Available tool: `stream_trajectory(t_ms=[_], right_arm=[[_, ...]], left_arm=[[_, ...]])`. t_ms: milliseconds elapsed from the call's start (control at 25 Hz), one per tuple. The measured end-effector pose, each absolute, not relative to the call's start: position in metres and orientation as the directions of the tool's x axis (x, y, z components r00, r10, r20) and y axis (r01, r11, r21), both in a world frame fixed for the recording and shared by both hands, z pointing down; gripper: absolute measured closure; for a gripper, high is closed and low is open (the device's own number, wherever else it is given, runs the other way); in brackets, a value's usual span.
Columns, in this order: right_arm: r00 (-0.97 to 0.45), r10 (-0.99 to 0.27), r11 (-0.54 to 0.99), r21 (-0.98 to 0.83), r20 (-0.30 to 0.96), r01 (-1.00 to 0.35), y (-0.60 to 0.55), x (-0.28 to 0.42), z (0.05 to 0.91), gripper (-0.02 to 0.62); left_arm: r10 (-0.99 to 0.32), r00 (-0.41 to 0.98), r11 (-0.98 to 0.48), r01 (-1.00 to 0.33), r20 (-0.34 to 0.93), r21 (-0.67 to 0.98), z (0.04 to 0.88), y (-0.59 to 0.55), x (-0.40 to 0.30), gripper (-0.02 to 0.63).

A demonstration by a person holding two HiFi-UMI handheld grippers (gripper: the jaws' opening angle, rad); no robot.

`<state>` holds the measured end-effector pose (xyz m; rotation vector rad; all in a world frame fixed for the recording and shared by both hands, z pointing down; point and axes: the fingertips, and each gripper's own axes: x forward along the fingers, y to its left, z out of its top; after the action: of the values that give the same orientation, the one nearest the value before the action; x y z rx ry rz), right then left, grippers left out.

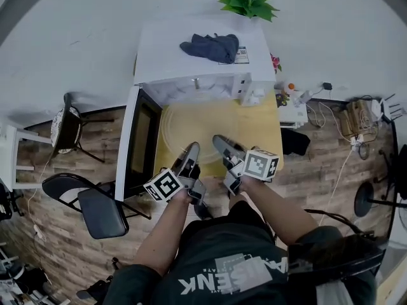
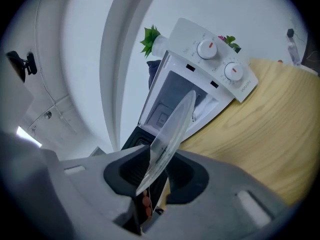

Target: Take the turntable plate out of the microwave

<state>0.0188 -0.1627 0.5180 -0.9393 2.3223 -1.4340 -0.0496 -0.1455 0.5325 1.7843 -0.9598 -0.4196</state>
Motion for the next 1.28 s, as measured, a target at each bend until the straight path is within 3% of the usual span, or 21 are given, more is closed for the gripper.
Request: stream_trajectory(t_ms=[480, 960, 1200, 1280], right_arm=[[-0.684, -0.728, 0.364, -0.819, 0.047, -0.443, -0.106, 0.020, 0.448, 0.499], [-0.696, -0.718, 0.393, -0.830, -0.007, -0.397, -0.089, 0.025, 0.391, 0.498], [-0.748, -0.662, 0.485, -0.791, -0.052, -0.374, -0.105, 0.033, 0.350, 0.497], [-0.757, -0.652, 0.485, -0.793, -0.047, -0.369, -0.107, 0.040, 0.344, 0.497]], left_arm=[[-0.699, 0.714, -0.366, -0.392, 0.029, 0.844, 0.455, -0.103, -0.053, 0.515], [-0.677, 0.735, -0.383, -0.400, 0.042, 0.833, 0.398, -0.081, -0.045, 0.515], [-0.749, 0.652, -0.385, -0.572, 0.117, 0.724, 0.366, -0.094, -0.053, 0.515], [-0.752, 0.653, -0.360, -0.526, 0.094, 0.770, 0.357, -0.094, -0.042, 0.515]])
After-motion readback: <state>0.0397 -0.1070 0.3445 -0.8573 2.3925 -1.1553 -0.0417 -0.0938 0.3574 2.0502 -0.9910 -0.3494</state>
